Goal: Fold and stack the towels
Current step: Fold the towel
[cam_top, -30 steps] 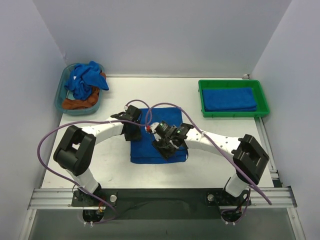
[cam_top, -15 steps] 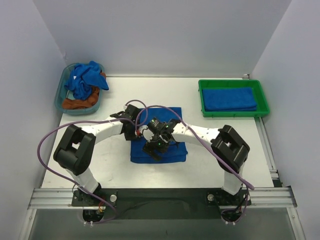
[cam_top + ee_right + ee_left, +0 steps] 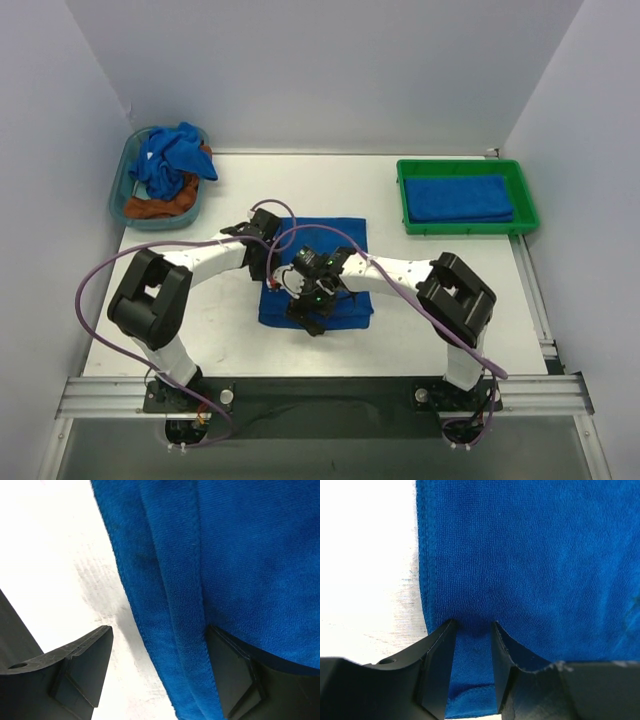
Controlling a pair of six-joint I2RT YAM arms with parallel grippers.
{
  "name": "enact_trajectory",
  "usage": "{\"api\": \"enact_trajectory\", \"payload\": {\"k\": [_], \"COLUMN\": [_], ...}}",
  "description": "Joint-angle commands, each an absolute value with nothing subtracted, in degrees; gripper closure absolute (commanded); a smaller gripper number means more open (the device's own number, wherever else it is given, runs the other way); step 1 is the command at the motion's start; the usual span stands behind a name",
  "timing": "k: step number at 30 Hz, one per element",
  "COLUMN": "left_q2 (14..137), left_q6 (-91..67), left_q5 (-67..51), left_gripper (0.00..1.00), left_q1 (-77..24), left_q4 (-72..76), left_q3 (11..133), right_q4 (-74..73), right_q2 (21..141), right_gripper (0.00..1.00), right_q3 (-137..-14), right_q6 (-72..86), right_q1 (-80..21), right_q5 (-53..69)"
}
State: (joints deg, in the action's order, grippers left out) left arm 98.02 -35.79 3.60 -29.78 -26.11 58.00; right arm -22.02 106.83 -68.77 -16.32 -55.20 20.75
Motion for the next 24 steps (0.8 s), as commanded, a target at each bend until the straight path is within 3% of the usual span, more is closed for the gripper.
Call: {"api": "enact_trajectory", "payload": {"k": [1,24], "left_q2": [100.7,100.8], "left_q6": [-36.2,-38.1], "left_q5": [2.6,2.5], "left_gripper": [0.55,0.55], "left_q1": [-29.7,-29.7], "left_q4": [-24.2,-24.2], "left_q3": [57.9,57.5], "right_q4": [-24.9,-28.7], "right_q2": [106.8,104.7], "right_gripper": [0.25,0.26], "right_q3": [-67.1,-73.5], "right_q6": [-18.0,-19.0], "right_q1": [-57.7,-68.8], "right_q5": [22.9,25.0]}}
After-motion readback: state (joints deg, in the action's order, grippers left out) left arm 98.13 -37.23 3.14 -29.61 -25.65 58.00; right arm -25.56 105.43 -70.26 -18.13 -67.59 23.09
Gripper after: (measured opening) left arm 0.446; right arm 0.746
